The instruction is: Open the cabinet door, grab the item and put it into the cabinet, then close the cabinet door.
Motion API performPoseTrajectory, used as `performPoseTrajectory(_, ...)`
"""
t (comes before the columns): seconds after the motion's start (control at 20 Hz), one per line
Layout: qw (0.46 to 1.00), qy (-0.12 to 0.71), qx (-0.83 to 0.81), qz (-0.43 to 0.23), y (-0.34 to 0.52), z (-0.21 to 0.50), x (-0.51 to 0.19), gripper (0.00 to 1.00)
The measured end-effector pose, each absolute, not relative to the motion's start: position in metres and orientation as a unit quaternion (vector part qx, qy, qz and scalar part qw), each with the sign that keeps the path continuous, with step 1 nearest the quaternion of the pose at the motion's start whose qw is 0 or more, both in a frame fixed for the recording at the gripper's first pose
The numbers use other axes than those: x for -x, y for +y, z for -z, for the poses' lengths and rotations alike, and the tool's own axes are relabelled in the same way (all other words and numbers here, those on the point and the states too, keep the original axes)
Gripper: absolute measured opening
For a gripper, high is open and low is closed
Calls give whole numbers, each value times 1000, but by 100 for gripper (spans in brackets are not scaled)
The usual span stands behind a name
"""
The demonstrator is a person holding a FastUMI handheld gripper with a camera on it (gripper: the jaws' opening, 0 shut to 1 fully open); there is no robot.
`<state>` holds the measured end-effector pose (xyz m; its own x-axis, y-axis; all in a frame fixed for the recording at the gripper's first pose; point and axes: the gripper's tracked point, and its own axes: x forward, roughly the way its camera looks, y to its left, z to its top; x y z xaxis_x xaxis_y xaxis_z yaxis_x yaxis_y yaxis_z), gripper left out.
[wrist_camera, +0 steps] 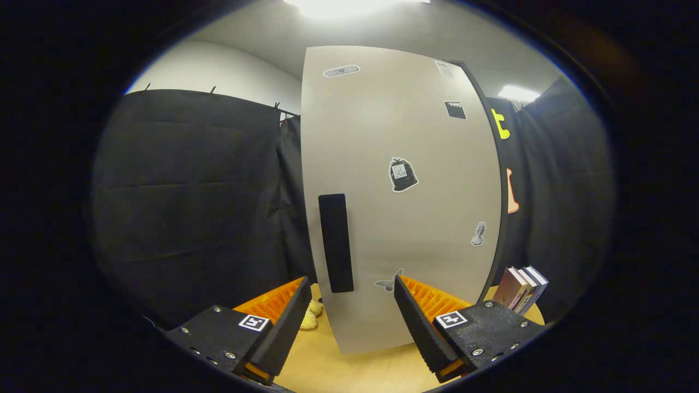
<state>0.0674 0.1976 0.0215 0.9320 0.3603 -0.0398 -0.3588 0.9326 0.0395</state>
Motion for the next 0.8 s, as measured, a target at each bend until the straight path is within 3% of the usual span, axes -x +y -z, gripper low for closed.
performPoseTrajectory(0.8, 988, 7, -12, -153, 208, -27, -62, 95)
